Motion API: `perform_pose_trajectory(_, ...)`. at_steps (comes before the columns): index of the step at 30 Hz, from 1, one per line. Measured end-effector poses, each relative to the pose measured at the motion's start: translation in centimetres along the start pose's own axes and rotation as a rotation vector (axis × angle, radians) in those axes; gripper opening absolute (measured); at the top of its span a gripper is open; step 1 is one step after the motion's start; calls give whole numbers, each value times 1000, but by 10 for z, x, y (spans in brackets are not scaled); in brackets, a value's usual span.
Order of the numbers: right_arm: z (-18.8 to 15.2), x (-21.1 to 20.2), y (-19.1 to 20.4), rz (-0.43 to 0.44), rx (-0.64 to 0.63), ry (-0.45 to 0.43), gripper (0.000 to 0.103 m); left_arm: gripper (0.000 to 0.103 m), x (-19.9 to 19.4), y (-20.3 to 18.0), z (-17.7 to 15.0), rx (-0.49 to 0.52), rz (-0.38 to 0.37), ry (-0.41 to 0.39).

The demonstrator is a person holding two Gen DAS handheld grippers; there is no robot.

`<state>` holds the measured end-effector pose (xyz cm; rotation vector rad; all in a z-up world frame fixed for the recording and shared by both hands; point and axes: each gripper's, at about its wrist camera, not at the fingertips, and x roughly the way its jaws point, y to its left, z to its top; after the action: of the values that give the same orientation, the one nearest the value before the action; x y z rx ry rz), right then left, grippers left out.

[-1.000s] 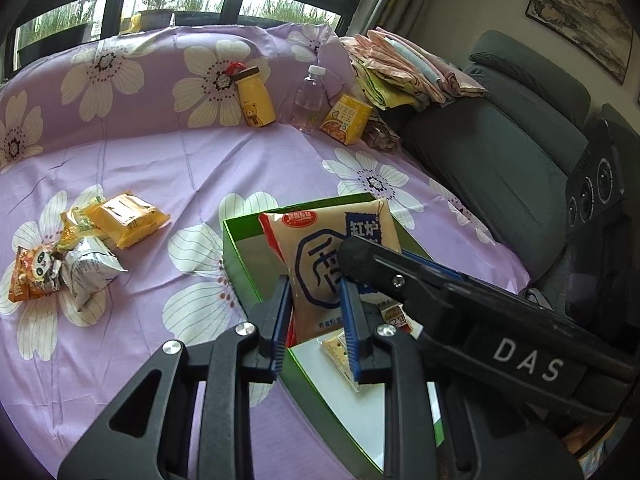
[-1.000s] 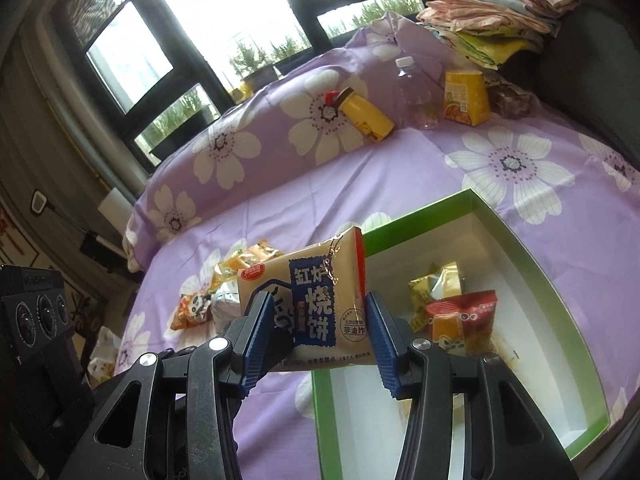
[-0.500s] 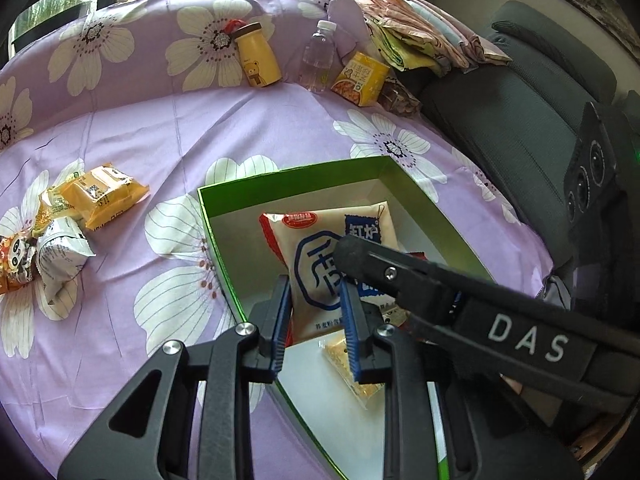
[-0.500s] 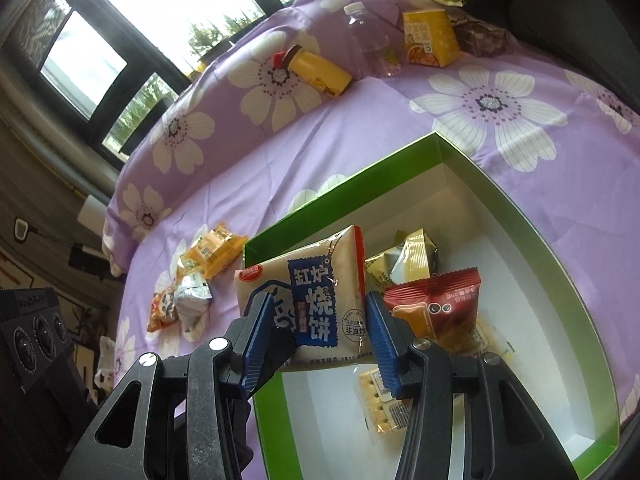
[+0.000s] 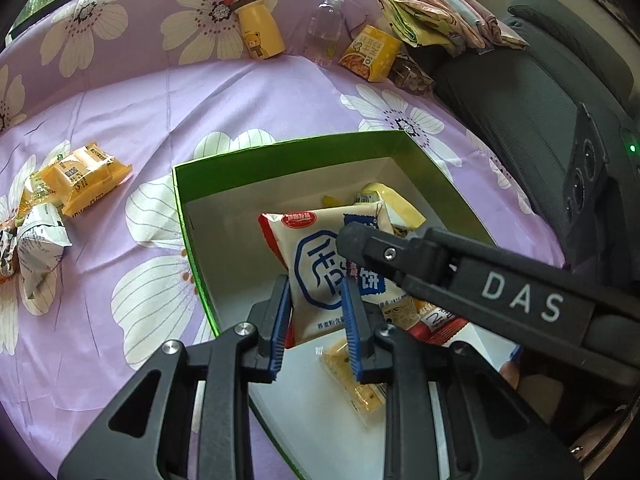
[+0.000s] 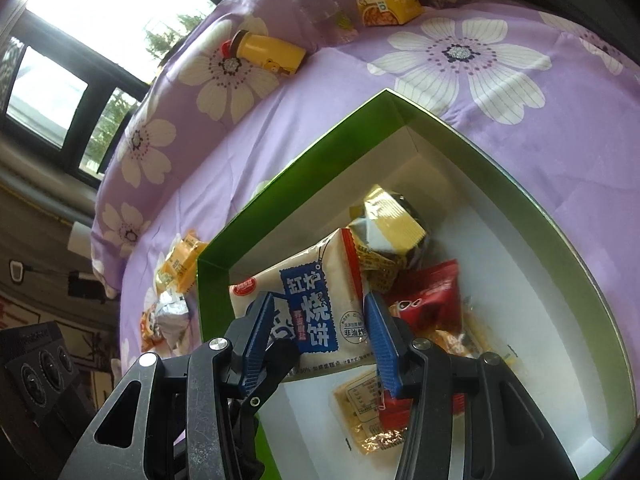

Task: Organize snacks
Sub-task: 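Lower the white-and-blue packet into the box and open the right gripper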

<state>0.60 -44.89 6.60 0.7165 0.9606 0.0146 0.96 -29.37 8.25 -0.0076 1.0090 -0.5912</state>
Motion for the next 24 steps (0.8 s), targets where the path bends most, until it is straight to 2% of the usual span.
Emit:
perform_pose_trajectory(3, 1, -2, 0, -13, -1, -11, 50, 27, 5, -2, 1, -2, 6, 7)
perform_pose_trajectory(9, 2, 4, -2, -8, 14, -2, 50, 29, 10, -5, 5, 13, 70, 7)
perform_pose_trajectory(13, 3, 7, -4, -10, 25, 1, 50, 38, 12, -7, 6, 29, 77, 13)
perform_pose_trajectory(24, 4, 10, -6, -14, 45, 7, 50, 43, 14, -11, 6, 44, 97, 26)
